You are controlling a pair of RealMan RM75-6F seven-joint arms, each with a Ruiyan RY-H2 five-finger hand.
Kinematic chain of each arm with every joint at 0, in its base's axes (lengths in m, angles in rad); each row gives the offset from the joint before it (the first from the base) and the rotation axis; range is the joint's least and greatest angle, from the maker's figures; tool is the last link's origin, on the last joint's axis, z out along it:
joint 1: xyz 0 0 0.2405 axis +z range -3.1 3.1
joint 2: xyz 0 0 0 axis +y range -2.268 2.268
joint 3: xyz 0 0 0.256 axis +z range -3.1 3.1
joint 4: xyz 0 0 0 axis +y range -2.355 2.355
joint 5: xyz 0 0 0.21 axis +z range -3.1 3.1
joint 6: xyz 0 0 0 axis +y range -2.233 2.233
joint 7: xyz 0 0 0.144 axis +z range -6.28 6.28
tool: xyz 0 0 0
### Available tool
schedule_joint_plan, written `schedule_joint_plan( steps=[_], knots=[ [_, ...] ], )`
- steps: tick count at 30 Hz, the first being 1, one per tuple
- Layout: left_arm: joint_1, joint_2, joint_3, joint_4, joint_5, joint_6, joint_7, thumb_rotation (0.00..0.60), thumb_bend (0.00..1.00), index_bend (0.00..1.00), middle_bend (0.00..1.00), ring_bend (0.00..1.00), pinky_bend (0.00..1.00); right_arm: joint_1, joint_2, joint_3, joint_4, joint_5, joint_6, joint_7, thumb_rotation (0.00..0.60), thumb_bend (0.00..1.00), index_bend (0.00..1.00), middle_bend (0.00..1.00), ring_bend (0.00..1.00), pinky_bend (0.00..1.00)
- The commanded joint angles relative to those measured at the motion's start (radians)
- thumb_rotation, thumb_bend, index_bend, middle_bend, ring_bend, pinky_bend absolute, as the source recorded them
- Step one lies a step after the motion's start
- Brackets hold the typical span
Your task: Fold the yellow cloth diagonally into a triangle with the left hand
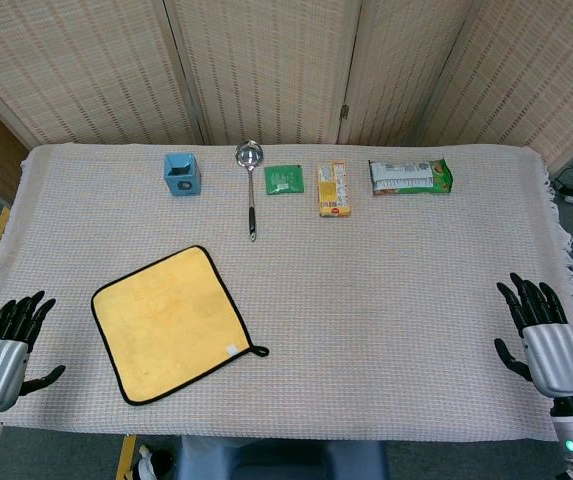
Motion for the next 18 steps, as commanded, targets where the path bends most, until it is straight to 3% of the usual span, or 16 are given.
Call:
schedule_joint_plan(
  steps=[1,8,11,12,14,15,16,18],
  knots=[
    [-0.002,0.002,0.003,-0.002,0.005,-0.002,-0.005,0.6,0.19,0.04,0.06,0.03,0.07,0.0,-0.001,-0.002,0.002,-0.003,0.0,0.002,0.6,0.41,0.0,0.0,0.0,0.0],
    [-0.011,-0.011,0.007,-0.004,0.033,0.005,-0.012,0.6,0.19,0.04,0.06,0.04,0.11,-0.014,0.014,-0.015,-0.003,-0.034,0.031,0.029,0.6,0.41,0.0,0.0,0.0,0.0],
    [-0.038,-0.01,0.01,-0.001,0.058,-0.019,-0.035,0.6,0.19,0.05,0.13,0.13,0.21,-0.025,0.017,-0.023,-0.003,-0.05,0.05,0.037,0.6,0.41,0.0,0.0,0.0,0.0],
    [-0.052,-0.003,0.008,-0.009,0.063,-0.036,-0.028,0.6,0.19,0.06,0.21,0.22,0.3,-0.027,0.019,-0.026,-0.005,-0.056,0.054,0.043,0.6,0.41,0.0,0.0,0.0,0.0],
    [-0.094,0.006,-0.001,-0.022,0.078,-0.08,-0.028,0.6,0.19,0.11,0.48,0.52,0.57,-0.029,0.023,-0.029,-0.008,-0.074,0.067,0.052,0.6,0.41,0.0,0.0,0.0,0.0],
    [-0.116,0.017,-0.001,-0.042,0.072,-0.119,-0.057,0.6,0.19,0.18,0.69,0.74,0.76,-0.03,0.023,-0.029,-0.008,-0.082,0.075,0.051,0.6,0.41,0.0,0.0,0.0,0.0],
    [-0.147,0.027,-0.009,-0.064,0.062,-0.163,-0.119,0.6,0.2,0.24,0.83,0.88,0.88,-0.032,0.021,-0.028,-0.008,-0.093,0.087,0.046,0.6,0.41,0.0,0.0,0.0,0.0],
    [-0.191,0.043,-0.019,-0.099,0.024,-0.245,-0.219,0.6,0.21,0.34,0.97,0.99,0.98,-0.033,0.016,-0.027,-0.007,-0.109,0.101,0.038,0.6,0.41,0.0,0.0,0.0,0.0]
  ],
)
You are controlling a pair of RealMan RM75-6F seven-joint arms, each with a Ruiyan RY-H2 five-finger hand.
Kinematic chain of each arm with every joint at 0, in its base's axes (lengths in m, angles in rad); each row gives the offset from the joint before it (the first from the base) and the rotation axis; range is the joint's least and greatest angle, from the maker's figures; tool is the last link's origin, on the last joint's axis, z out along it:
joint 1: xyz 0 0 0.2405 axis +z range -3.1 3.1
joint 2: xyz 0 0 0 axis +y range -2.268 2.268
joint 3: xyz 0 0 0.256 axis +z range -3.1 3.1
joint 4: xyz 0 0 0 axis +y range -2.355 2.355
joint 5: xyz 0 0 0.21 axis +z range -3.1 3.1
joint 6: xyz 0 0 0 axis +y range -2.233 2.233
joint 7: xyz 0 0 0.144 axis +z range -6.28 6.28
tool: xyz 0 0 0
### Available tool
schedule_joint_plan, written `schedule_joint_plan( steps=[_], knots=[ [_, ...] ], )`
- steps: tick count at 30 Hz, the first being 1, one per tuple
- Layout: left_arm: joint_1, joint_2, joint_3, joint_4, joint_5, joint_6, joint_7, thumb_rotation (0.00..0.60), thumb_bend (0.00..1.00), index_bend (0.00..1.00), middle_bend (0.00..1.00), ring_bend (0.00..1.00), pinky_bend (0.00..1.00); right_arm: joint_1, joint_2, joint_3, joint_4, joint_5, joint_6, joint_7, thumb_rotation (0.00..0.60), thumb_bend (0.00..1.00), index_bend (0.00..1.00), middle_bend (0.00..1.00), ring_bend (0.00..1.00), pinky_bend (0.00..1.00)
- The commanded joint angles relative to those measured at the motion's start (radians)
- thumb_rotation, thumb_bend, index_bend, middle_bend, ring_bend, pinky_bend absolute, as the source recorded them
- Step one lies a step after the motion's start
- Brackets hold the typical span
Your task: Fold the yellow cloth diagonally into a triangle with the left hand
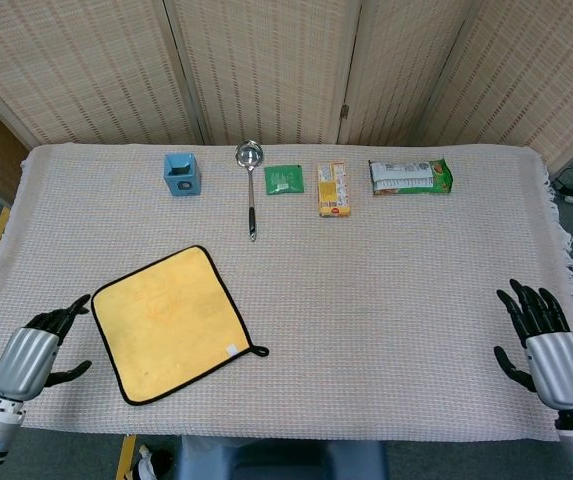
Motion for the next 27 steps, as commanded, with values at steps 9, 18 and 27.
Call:
schedule_joint_plan(
  steps=[9,18,27],
  knots=[
    [-0.248,-0.045,-0.123,-0.084,-0.282,-0.386,0.001,0.6,0.34,0.4,1.0,1.0,1.0,0.009,-0.029,-0.001,0.048,-0.069,0.04,0.027,0.6,0.41,0.0,0.0,0.0,0.0],
    [-0.407,-0.177,-0.196,0.083,-0.451,-0.568,0.077,0.6,0.38,0.39,1.0,1.0,1.0,0.019,-0.022,0.005,0.049,-0.026,0.001,0.048,0.6,0.41,0.0,0.0,0.0,0.0],
    [-0.515,-0.33,-0.214,0.348,-0.424,-0.656,-0.047,0.6,0.42,0.39,1.0,1.0,1.0,0.041,-0.014,0.021,0.058,0.036,-0.061,0.088,0.6,0.41,0.0,0.0,0.0,0.0]
  ],
)
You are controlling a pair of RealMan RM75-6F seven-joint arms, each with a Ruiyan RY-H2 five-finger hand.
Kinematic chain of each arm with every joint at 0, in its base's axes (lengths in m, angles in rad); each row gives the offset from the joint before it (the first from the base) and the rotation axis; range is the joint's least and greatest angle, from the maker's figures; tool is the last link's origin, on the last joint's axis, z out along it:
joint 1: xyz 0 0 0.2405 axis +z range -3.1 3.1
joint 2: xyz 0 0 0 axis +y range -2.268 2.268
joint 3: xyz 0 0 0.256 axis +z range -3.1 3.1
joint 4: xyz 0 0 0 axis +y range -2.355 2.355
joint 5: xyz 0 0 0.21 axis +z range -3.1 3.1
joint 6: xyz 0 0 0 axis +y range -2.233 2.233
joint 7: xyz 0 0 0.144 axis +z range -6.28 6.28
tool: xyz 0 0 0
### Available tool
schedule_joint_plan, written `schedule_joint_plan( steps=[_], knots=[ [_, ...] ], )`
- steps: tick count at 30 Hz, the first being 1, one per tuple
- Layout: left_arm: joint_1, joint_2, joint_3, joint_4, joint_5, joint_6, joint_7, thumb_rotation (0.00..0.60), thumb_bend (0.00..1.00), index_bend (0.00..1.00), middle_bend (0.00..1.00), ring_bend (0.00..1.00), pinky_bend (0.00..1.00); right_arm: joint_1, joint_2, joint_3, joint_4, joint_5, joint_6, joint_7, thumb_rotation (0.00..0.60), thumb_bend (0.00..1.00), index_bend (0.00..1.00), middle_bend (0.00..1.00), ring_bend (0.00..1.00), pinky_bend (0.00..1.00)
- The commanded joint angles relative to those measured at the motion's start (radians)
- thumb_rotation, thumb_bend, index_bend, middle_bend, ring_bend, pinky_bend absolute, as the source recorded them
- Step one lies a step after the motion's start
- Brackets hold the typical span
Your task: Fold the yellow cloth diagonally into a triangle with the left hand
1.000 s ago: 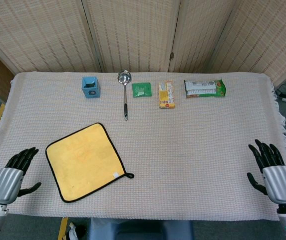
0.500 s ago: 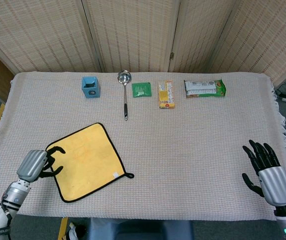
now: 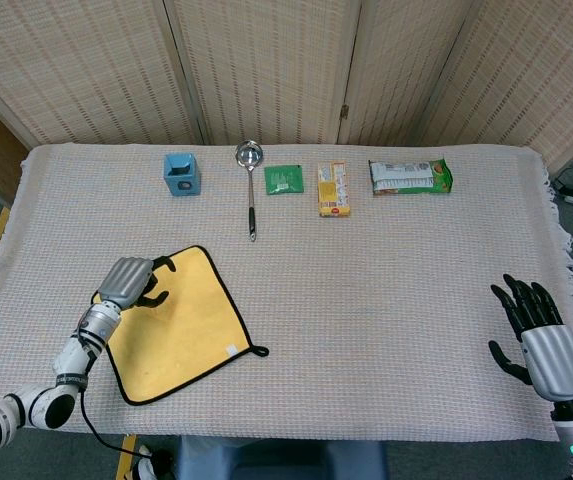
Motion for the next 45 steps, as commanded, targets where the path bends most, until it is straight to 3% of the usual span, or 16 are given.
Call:
schedule_joint_plan(
  steps=[1,10,13,16,26,32,37,45],
  knots=[
    [-0.055,-0.078,-0.014,0.119,0.026,-0.034,-0.083,0.6,0.43,0.39,1.0,1.0,1.0,0.009,0.003,0.008,0.006,0.023,-0.02,0.012,0.6,0.41,0.0,0.0,0.0,0.0],
    [-0.146,-0.202,-0.014,0.394,0.061,-0.124,-0.236,0.6,0.48,0.39,1.0,1.0,1.0,0.015,0.007,0.01,0.018,0.07,-0.064,0.037,0.6,0.41,0.0,0.0,0.0,0.0],
    [-0.168,-0.241,-0.009,0.474,0.07,-0.151,-0.288,0.6,0.57,0.4,1.0,1.0,1.0,0.012,0.015,0.008,0.023,0.081,-0.073,0.058,0.6,0.41,0.0,0.0,0.0,0.0],
    [-0.185,-0.28,-0.001,0.549,0.087,-0.168,-0.351,0.6,0.59,0.39,1.0,1.0,1.0,0.011,0.022,0.007,0.026,0.096,-0.083,0.079,0.6,0.41,0.0,0.0,0.0,0.0],
    [-0.231,-0.402,0.046,0.787,0.166,-0.17,-0.547,0.6,0.57,0.37,1.0,1.0,1.0,0.011,0.025,0.012,0.035,0.123,-0.103,0.089,0.6,0.41,0.0,0.0,0.0,0.0],
    [-0.251,-0.456,0.061,0.9,0.187,-0.164,-0.63,0.6,0.49,0.37,1.0,1.0,1.0,0.016,0.027,0.013,0.037,0.139,-0.125,0.092,0.6,0.41,0.0,0.0,0.0,0.0],
    [-0.269,-0.488,0.075,0.973,0.198,-0.191,-0.676,0.6,0.43,0.38,1.0,1.0,1.0,0.019,0.028,0.019,0.04,0.152,-0.134,0.096,0.6,0.41,0.0,0.0,0.0,0.0],
    [-0.292,-0.527,0.086,1.048,0.203,-0.233,-0.721,0.6,0.43,0.39,1.0,1.0,1.0,0.017,0.028,0.021,0.043,0.162,-0.137,0.097,0.6,0.41,0.0,0.0,0.0,0.0]
  ],
)
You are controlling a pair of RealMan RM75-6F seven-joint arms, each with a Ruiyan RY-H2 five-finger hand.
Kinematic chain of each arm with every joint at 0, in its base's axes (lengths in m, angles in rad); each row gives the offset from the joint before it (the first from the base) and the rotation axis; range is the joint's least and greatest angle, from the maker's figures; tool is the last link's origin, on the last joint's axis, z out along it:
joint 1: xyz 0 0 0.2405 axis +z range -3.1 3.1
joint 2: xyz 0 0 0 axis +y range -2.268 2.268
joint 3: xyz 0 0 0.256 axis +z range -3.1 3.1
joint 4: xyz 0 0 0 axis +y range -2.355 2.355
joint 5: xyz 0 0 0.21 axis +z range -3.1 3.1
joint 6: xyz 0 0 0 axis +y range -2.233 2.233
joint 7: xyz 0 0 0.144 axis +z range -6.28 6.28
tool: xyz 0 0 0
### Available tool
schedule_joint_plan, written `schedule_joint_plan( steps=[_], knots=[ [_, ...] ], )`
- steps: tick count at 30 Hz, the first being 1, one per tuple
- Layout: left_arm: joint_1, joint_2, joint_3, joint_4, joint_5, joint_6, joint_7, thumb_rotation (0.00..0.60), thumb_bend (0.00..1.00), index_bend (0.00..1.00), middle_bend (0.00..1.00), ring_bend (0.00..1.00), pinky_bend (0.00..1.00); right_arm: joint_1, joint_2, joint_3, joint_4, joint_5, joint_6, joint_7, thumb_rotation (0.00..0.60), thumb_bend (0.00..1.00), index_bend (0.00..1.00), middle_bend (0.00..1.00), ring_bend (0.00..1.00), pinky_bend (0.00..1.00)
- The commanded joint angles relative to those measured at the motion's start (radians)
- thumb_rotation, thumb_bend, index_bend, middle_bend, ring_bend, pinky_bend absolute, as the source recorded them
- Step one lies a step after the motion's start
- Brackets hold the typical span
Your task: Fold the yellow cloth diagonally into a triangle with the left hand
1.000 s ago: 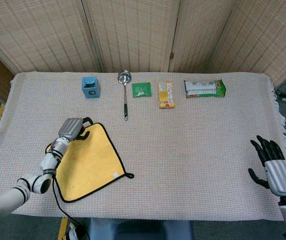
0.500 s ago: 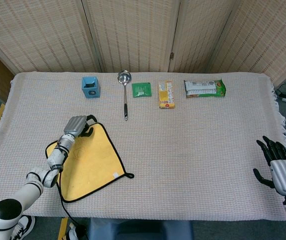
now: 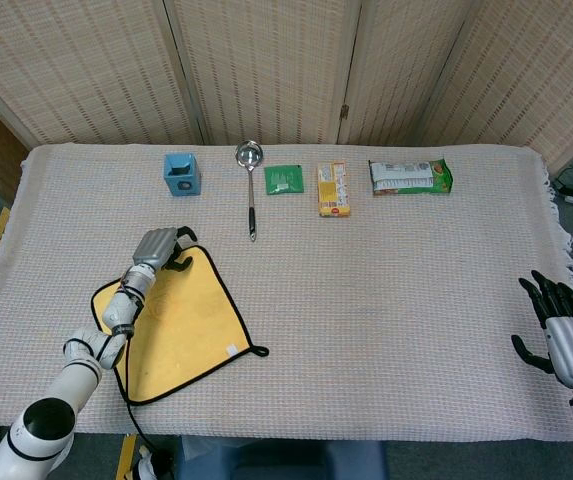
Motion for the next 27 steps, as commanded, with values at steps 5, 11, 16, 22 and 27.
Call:
schedule_joint_plan(
  steps=[5,11,16,22,27],
  knots=[
    [-0.018,-0.023,0.009,0.043,0.003,-0.035,-0.021,0.6,0.43,0.4,1.0,1.0,1.0,-0.006,0.002,0.002,0.0,0.004,0.008,0.002,0.6,0.41,0.0,0.0,0.0,0.0],
    [-0.02,-0.037,0.016,0.062,0.006,-0.05,-0.03,0.6,0.43,0.43,1.0,1.0,1.0,-0.01,0.005,0.001,-0.001,0.002,0.013,0.004,0.6,0.41,0.0,0.0,0.0,0.0],
    [-0.02,-0.046,0.018,0.07,0.007,-0.047,-0.038,0.6,0.43,0.47,1.0,1.0,1.0,-0.012,0.005,0.002,-0.002,0.0,0.019,0.003,0.6,0.41,0.0,0.0,0.0,0.0],
    [-0.014,-0.05,0.02,0.078,0.008,-0.018,-0.046,0.6,0.43,0.57,1.0,1.0,1.0,-0.009,0.003,0.002,-0.001,0.002,0.01,0.0,0.6,0.41,0.0,0.0,0.0,0.0],
    [-0.005,-0.046,0.019,0.077,0.008,0.014,-0.051,0.6,0.43,0.6,1.0,1.0,1.0,-0.006,0.003,0.0,-0.004,0.002,0.003,-0.006,0.6,0.41,0.0,0.0,0.0,0.0]
  ],
)
